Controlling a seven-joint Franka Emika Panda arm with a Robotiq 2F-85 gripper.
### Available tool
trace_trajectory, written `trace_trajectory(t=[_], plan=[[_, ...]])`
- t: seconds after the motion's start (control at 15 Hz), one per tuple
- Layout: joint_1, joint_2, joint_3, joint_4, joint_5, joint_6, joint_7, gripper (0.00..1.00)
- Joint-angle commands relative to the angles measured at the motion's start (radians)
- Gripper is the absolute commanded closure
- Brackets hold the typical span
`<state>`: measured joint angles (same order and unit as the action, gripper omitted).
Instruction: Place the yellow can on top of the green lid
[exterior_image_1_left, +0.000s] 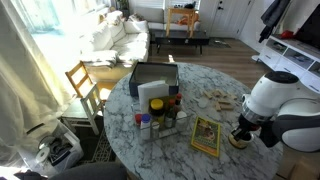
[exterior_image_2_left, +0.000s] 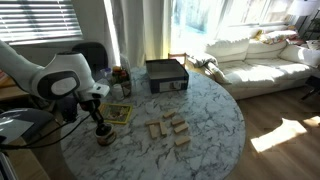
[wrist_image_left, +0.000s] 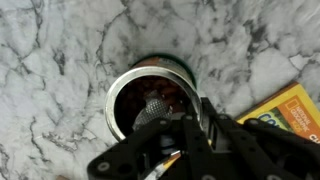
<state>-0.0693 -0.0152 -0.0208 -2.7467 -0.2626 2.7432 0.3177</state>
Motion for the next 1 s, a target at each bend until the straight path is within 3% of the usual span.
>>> trace_trajectory(t=[0.0, 0.93], plan=[[-0.003, 0.037, -0.013, 0.011, -0.045, 0.017, 0.028, 0.97], [0.011, 0.178, -0.097, 0.126, -0.127, 0.133, 0.102, 0.97]])
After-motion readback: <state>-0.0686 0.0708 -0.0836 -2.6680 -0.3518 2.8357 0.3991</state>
